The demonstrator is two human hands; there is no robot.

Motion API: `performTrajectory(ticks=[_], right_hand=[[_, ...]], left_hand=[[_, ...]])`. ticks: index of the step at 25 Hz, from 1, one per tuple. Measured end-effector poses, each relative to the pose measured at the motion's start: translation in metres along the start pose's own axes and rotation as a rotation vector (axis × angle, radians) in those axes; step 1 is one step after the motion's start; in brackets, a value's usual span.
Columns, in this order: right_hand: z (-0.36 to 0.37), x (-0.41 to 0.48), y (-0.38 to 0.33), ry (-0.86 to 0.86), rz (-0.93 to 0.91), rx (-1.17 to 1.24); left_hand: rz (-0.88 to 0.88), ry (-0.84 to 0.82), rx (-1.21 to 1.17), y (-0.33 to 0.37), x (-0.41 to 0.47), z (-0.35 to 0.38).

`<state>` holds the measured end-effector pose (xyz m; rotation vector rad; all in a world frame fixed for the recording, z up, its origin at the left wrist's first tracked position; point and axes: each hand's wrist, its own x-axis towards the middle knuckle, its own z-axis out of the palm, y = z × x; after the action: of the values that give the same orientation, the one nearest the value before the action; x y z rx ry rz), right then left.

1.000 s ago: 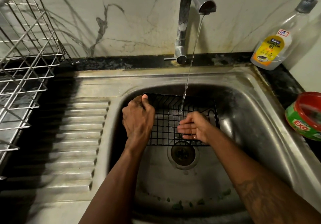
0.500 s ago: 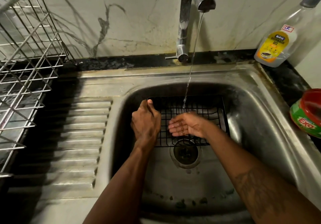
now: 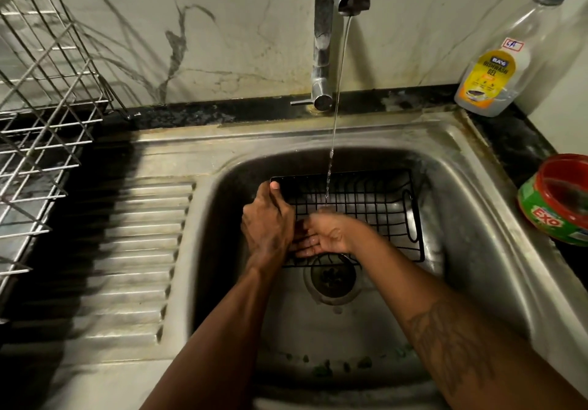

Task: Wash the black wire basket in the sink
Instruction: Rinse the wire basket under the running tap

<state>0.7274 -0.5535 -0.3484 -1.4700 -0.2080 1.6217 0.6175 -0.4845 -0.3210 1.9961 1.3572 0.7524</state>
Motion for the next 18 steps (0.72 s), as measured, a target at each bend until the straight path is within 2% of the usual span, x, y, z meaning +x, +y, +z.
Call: performTrajectory(ticks=[1,4,7,10,13,16,18], right_hand=[[0.000,0.002,-0.004,0.018,-0.037,0.046],[-0.012,0.007,-0.024,0.147,-0.234,0.379],[-0.012,0.013,-0.020,0.244,-0.269,0.403],[-0.005,0.021,-0.001,0.223,-0.157,0.219],[-0.014,0.019,0.003,0.224,-0.082,-0.117],[-0.014,0.006,-0.002,0.219,-0.024,-0.449],[-0.013,-0.006,-0.011,0.199,-0.021,-0.546]], left_hand=[[0.003,-0.002,0.014,0.000,0.001,0.001],[0.030,-0.006,0.047,0.001,0.000,0.004],[0.019,-0.030,0.067,-0.001,0.002,0.005],[-0.062,-0.060,0.127,-0.007,0.005,0.004],[-0.111,-0.063,0.176,-0.006,0.008,0.008],[-0.178,-0.122,0.140,-0.007,0.017,0.009],[-0.262,-0.199,0.059,-0.008,0.027,0.009]])
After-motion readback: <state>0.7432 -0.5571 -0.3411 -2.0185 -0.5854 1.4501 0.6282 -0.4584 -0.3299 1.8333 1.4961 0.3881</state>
